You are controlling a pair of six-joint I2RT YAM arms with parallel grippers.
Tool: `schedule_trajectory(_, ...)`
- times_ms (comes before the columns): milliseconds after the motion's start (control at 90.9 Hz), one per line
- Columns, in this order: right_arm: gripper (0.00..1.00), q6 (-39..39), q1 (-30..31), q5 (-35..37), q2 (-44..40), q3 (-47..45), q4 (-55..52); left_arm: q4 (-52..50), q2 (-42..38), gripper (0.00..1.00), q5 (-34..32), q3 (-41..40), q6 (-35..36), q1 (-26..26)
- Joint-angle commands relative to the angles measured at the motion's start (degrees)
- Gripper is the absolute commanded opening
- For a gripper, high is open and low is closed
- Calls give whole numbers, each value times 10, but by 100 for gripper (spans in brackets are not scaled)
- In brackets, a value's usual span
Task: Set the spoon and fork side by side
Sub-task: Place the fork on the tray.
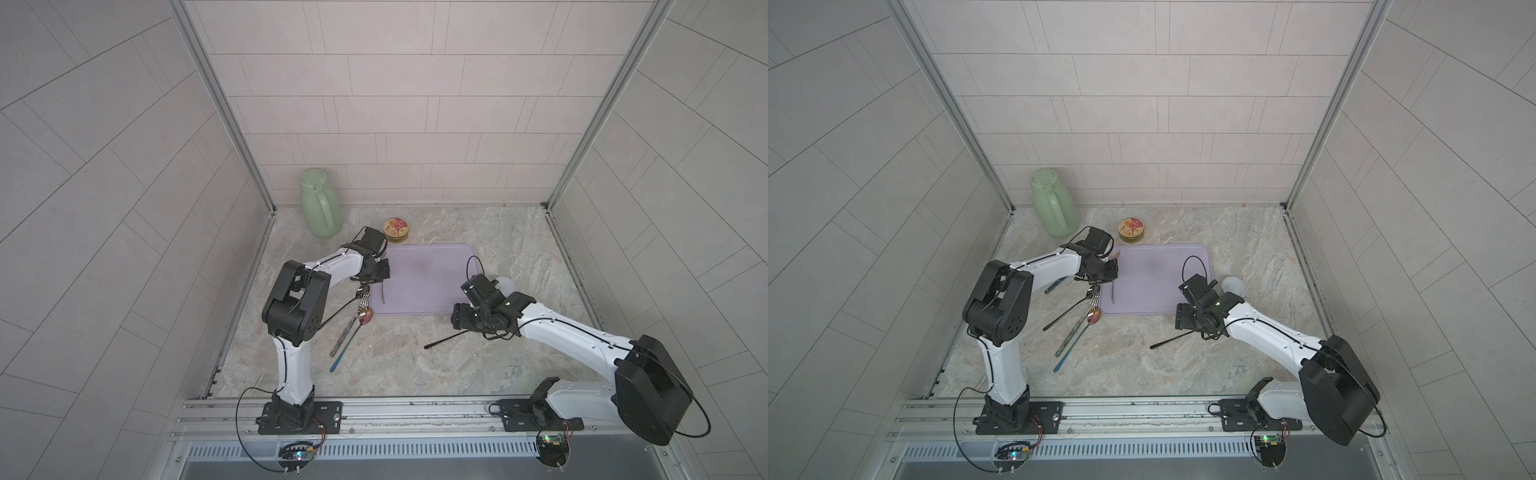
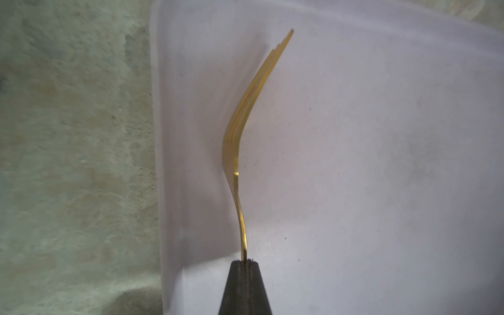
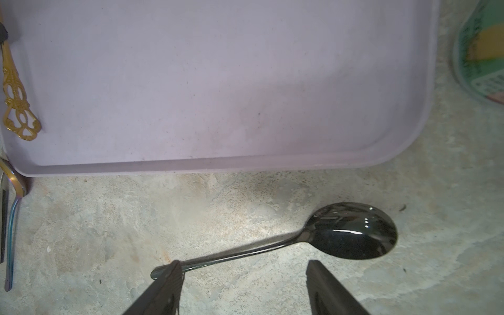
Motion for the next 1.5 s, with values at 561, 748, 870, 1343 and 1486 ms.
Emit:
schedule_trajectory(561, 75, 2, 12, 18, 6, 9, 7, -61, -15, 33, 21, 9, 25, 26)
schedule_trajectory(748, 75, 1, 13, 18, 9, 10, 8, -87, -4, 33, -26, 28, 23, 3)
schedule_trajectory(870, 75, -1, 14, 19, 8, 13, 5, -91, 4, 32, -42, 35, 25, -12)
schedule_trajectory(1343, 75, 24, 20, 32, -14, 1, -37, -111, 58, 33, -92, 78, 17, -35)
schedule_trajectory(1486, 75, 28, 22, 32, -28, -7, -46, -105, 71, 33, -84, 84, 16, -37)
